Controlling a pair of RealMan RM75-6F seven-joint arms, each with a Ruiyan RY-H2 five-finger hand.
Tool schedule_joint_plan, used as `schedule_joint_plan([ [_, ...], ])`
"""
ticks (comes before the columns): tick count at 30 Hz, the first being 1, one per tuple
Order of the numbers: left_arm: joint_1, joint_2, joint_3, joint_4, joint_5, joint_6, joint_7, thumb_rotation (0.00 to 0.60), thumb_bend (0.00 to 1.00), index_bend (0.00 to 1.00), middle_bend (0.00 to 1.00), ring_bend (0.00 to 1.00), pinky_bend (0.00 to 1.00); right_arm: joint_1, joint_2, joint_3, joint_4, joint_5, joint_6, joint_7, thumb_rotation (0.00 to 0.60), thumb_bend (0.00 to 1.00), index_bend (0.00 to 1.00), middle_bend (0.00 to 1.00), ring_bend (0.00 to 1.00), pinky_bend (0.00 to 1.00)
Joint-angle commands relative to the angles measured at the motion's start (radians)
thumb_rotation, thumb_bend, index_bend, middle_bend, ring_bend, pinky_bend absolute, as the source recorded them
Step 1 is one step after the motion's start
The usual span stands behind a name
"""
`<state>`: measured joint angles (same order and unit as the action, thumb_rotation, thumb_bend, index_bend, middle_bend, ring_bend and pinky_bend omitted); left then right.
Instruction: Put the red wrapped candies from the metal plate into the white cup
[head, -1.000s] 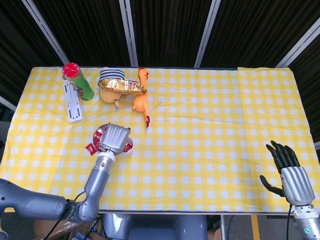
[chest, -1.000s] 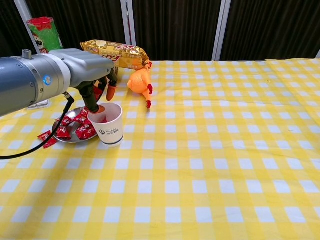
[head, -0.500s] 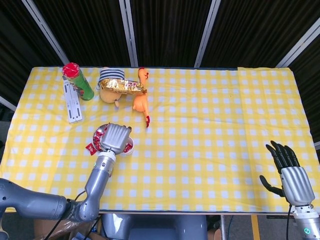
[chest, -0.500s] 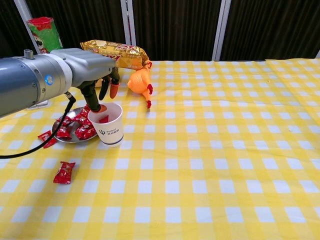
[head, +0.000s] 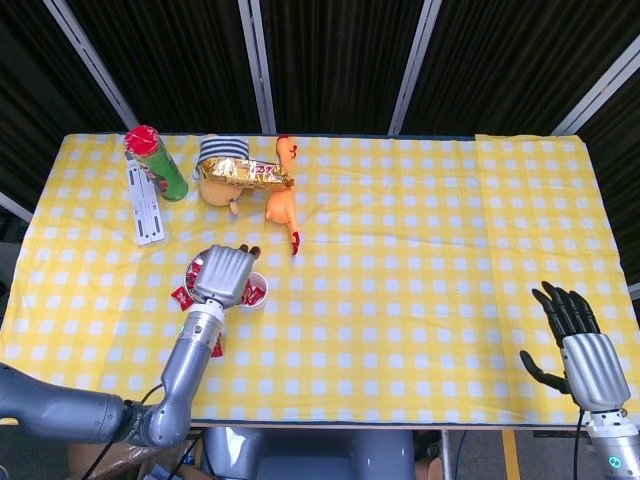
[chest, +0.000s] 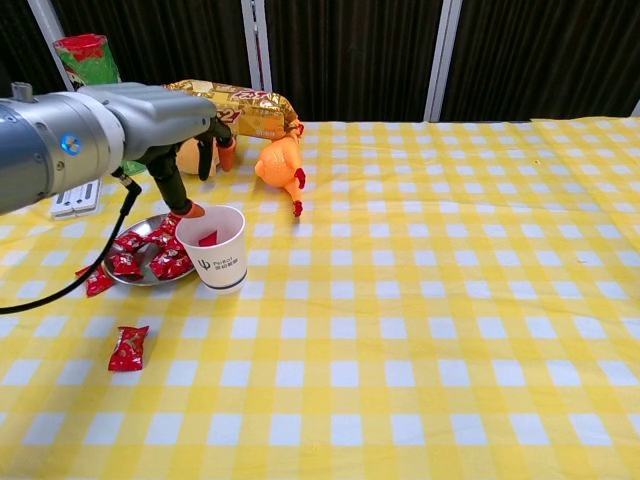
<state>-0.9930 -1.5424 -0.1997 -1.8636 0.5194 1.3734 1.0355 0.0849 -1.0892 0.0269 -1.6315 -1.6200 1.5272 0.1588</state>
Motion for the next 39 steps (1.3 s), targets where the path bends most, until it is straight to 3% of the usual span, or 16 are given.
schedule_joint_plan([
  [1,0.058,0.067,0.033,-0.038,0.058,0.03,-0.059,0.6,0.27,0.28,0.31,0.92,0.94,0.001,0.0,0.0,0.0,-0.001,-0.001,-0.002,0.6,0.39,0.0,0.0,0.0,0.0],
  [13,0.118,0.139,0.06,0.025,0.019,-0.038,-0.124,0.6,0.25,0.24,0.27,0.92,0.94,0.0,-0.001,-0.001,-0.004,0.001,-0.003,-0.01,0.6,0.39,0.0,0.0,0.0,0.0],
  [19,0.108,0.096,0.061,0.126,-0.04,-0.109,-0.117,0.6,0.25,0.19,0.22,0.92,0.94,0.0,0.0,-0.003,-0.006,0.0,-0.005,-0.006,0.6,0.39,0.0,0.0,0.0,0.0],
  [39,0.056,-0.081,0.035,0.381,-0.116,-0.203,-0.074,0.6,0.25,0.22,0.21,0.92,0.94,0.007,0.008,-0.003,-0.01,0.007,-0.019,0.02,0.6,0.39,0.0,0.0,0.0,0.0],
])
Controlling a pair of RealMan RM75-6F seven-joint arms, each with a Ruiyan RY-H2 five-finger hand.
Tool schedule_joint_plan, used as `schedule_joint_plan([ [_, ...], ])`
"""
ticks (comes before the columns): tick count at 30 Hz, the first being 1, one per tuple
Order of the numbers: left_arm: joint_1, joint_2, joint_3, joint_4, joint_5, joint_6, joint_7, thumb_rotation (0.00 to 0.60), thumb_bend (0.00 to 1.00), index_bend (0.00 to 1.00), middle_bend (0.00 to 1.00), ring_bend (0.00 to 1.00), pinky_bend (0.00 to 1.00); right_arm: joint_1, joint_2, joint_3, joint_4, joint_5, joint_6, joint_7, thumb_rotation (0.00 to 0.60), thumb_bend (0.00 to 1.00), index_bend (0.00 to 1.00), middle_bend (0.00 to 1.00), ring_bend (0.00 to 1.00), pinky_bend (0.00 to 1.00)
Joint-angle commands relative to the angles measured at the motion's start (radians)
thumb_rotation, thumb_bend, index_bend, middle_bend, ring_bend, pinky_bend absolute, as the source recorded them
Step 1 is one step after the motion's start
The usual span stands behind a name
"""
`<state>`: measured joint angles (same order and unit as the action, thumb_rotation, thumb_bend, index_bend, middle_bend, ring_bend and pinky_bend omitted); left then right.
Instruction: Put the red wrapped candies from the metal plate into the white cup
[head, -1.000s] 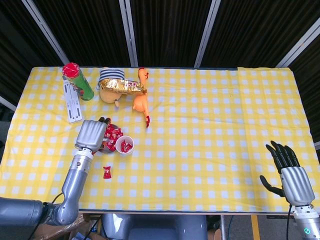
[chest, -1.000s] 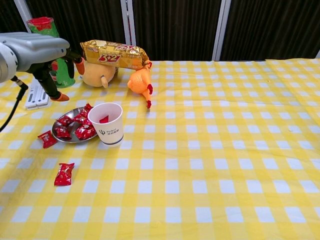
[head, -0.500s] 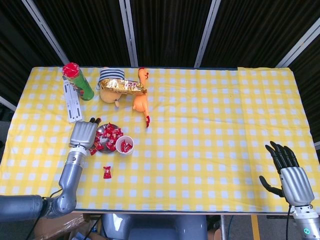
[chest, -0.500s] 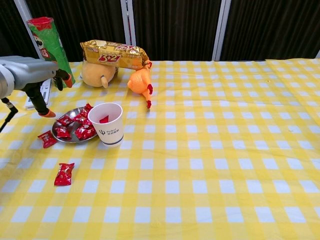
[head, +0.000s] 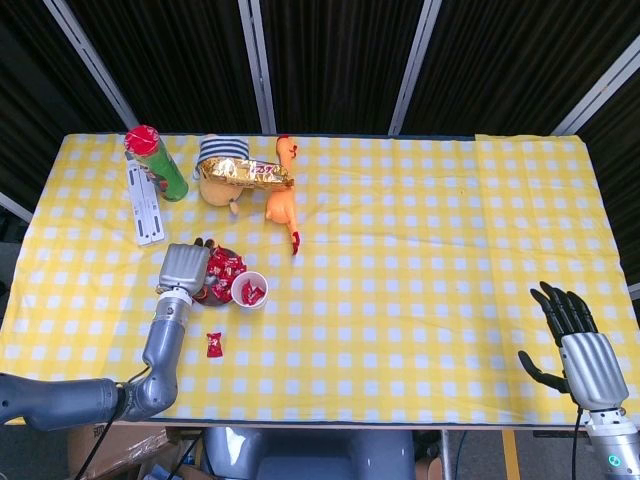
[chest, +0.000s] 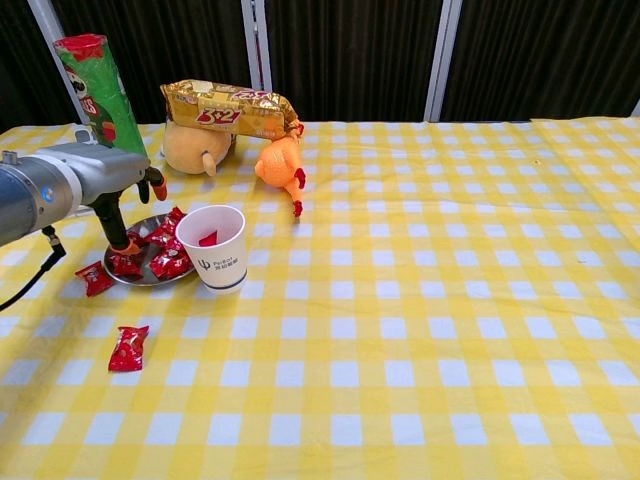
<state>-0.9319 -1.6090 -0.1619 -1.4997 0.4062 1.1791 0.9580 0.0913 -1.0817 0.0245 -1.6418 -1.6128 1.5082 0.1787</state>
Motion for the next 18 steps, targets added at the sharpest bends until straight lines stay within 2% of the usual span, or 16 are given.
schedule_joint_plan([
  [1,-0.006,-0.021,-0.004,0.025,-0.003,-0.012,0.004,0.6,0.25,0.22,0.21,0.92,0.94,0.0,0.0,0.0,0.0,0.0,0.0,0.001,0.6,0.39,0.0,0.0,0.0,0.0],
  [18,-0.011,-0.084,0.002,0.093,0.0,-0.043,0.023,0.6,0.25,0.24,0.23,0.92,0.94,0.001,0.001,-0.002,-0.002,-0.002,-0.003,0.005,0.6,0.39,0.0,0.0,0.0,0.0],
])
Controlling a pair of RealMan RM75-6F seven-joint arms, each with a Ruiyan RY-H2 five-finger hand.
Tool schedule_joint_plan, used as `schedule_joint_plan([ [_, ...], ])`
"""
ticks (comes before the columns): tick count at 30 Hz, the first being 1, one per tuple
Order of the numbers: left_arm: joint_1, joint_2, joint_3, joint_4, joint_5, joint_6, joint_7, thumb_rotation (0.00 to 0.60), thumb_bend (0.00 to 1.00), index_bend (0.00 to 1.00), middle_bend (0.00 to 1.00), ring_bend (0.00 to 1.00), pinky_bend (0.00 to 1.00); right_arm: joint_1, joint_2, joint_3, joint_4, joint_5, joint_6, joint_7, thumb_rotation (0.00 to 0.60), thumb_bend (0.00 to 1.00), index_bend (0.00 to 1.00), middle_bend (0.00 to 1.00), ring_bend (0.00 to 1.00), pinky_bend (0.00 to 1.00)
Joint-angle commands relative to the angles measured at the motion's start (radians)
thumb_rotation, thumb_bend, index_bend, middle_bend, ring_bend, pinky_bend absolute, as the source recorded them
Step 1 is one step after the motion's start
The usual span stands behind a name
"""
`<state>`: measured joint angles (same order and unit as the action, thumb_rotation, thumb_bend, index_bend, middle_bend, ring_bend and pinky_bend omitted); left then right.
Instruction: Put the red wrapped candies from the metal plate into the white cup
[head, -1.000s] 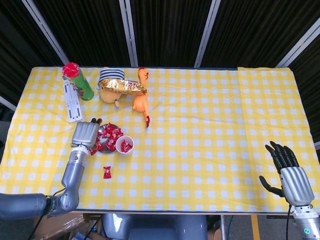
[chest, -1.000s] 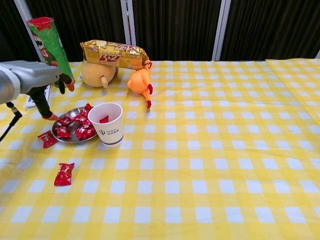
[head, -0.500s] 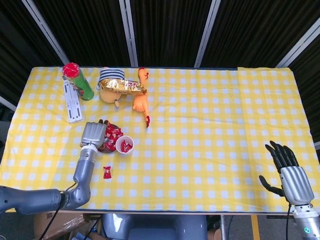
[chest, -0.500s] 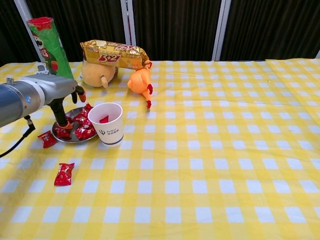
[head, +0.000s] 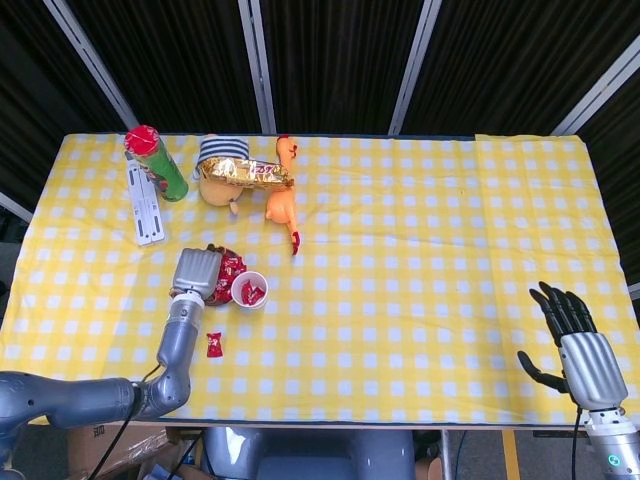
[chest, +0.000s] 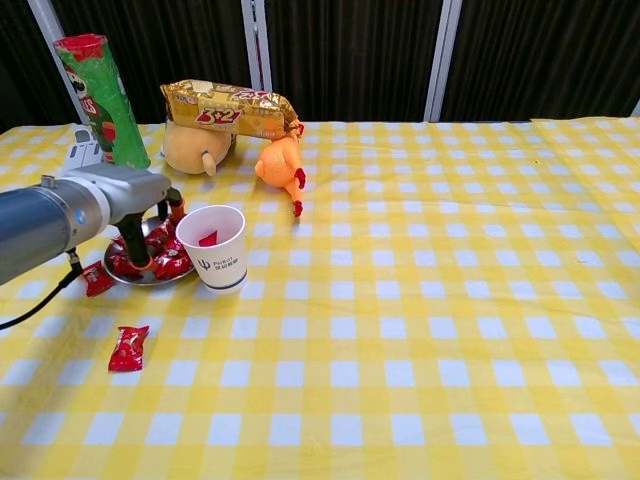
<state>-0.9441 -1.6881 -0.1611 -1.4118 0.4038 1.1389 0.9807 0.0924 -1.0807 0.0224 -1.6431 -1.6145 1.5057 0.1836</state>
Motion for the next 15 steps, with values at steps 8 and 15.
schedule_joint_plan([
  [8,0.003,-0.021,0.003,0.026,0.003,-0.013,0.007,0.6,0.26,0.29,0.28,0.92,0.94,0.0,0.0,0.0,-0.002,0.001,-0.001,0.002,0.6,0.39,0.0,0.0,0.0,0.0],
  [15,0.008,-0.042,0.012,0.041,0.021,-0.019,0.007,0.6,0.33,0.36,0.39,0.92,0.94,0.0,0.002,-0.001,-0.004,0.002,-0.003,0.004,0.6,0.39,0.0,0.0,0.0,0.0],
])
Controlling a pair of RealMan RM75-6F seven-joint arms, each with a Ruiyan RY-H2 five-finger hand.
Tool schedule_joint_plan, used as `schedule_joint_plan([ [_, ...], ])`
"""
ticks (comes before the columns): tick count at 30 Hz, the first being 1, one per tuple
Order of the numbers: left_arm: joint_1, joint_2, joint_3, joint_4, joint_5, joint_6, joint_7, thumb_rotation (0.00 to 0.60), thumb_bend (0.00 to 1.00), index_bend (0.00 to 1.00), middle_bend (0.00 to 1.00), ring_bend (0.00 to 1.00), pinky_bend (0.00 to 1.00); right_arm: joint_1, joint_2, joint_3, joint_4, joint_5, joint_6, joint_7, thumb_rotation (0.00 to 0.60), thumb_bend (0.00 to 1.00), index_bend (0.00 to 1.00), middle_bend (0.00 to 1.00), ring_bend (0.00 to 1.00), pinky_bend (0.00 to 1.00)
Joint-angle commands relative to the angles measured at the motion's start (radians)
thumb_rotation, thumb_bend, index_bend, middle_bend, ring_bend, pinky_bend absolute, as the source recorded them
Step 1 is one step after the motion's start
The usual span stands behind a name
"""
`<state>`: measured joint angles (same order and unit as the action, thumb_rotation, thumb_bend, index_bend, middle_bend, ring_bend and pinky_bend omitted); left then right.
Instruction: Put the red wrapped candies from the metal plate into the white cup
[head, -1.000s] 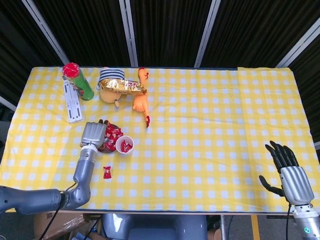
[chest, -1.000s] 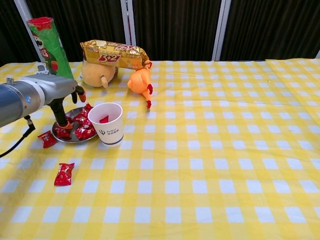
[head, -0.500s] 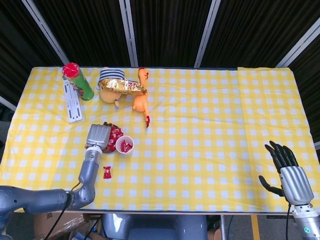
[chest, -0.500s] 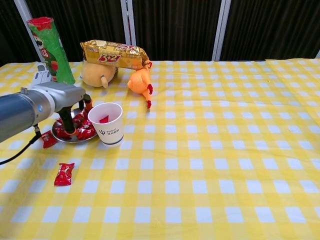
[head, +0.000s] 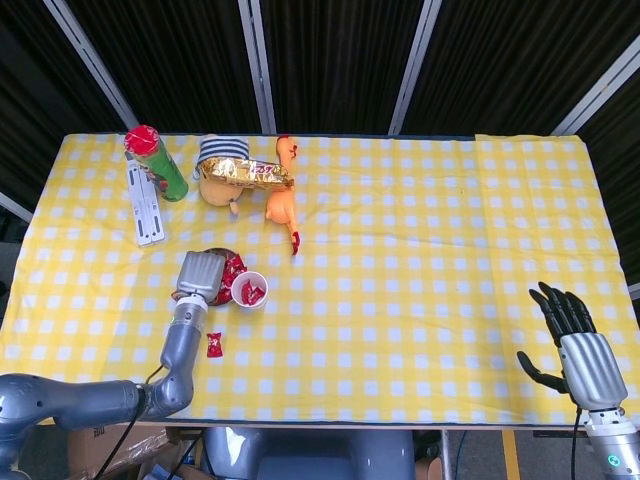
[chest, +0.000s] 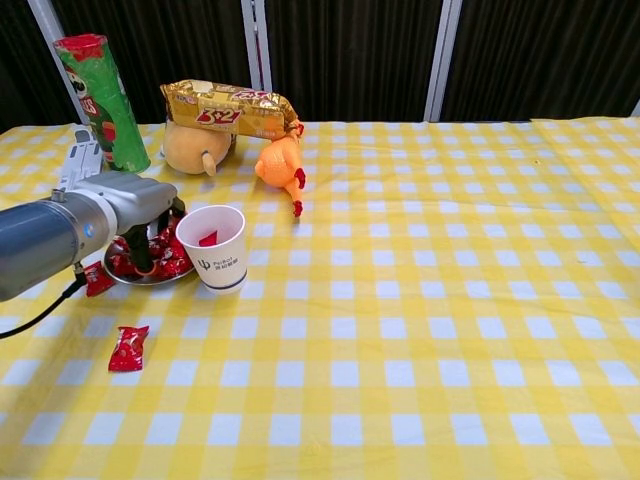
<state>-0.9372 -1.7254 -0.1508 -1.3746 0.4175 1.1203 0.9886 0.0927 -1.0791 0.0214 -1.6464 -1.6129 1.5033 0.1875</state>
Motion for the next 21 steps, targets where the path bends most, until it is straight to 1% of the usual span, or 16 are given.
schedule_joint_plan([
  [1,0.001,-0.007,0.002,0.006,0.011,0.0,-0.001,0.6,0.34,0.37,0.41,0.92,0.94,0.0,0.0,0.0,-0.001,0.0,-0.001,0.001,0.6,0.39,0.0,0.0,0.0,0.0],
  [5,0.005,-0.016,0.003,0.017,0.027,0.004,-0.006,0.6,0.41,0.43,0.5,0.92,0.95,0.0,0.001,-0.001,-0.002,0.001,-0.002,0.003,0.6,0.39,0.0,0.0,0.0,0.0],
  [10,0.015,-0.019,0.01,0.023,0.044,0.008,-0.009,0.6,0.43,0.51,0.58,0.93,0.95,0.0,0.001,-0.001,-0.002,0.0,-0.002,0.005,0.6,0.39,0.0,0.0,0.0,0.0],
  [17,0.029,-0.004,0.01,0.009,0.07,0.022,-0.018,0.6,0.43,0.53,0.61,0.93,0.95,0.0,0.001,-0.002,-0.002,-0.002,0.0,0.006,0.6,0.39,0.0,0.0,0.0,0.0],
  [21,0.037,0.021,0.009,-0.018,0.085,0.034,-0.019,0.6,0.43,0.54,0.63,0.93,0.95,-0.001,0.0,-0.002,-0.003,-0.003,0.001,0.006,0.6,0.39,0.0,0.0,0.0,0.0],
])
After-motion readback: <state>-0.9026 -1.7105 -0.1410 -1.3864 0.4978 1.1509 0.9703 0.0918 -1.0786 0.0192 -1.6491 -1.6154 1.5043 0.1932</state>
